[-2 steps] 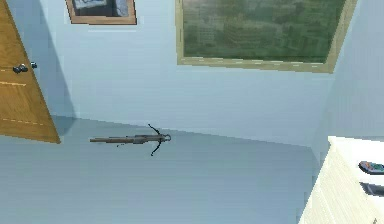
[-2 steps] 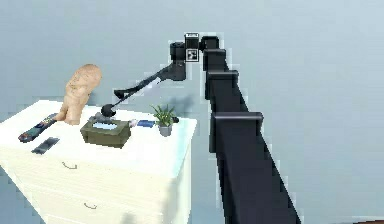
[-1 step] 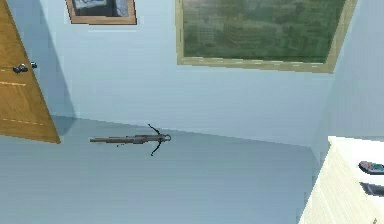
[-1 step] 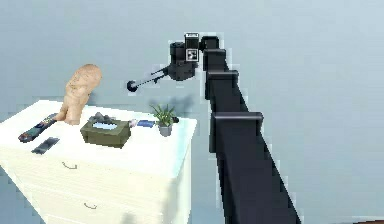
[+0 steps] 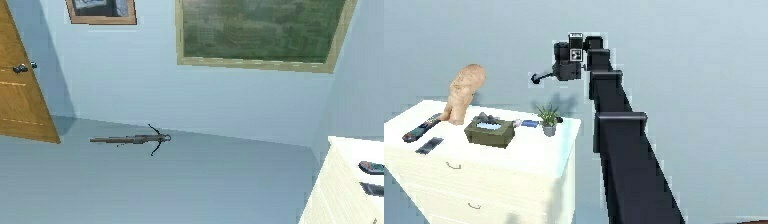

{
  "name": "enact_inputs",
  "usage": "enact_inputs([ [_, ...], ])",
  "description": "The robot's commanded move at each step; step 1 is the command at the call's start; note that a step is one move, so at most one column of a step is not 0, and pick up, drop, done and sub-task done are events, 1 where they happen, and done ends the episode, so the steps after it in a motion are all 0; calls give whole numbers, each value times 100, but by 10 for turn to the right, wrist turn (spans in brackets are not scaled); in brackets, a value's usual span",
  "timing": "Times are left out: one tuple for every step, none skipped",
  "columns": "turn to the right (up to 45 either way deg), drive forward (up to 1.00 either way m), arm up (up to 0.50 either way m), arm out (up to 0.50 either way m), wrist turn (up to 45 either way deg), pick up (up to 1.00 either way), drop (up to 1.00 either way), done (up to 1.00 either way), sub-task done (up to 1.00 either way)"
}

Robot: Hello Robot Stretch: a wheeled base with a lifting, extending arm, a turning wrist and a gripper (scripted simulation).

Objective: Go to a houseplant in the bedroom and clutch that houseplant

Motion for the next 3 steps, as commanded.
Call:
enact_inputs([
  [0, 0, -28, 0, 0, 0, 0, 0, 0],
  [0, 0, 0, 0, 0, 100, 0, 0, 0],
  [0, 0, 10, 0, 0, 0, 0, 0, 0],
])
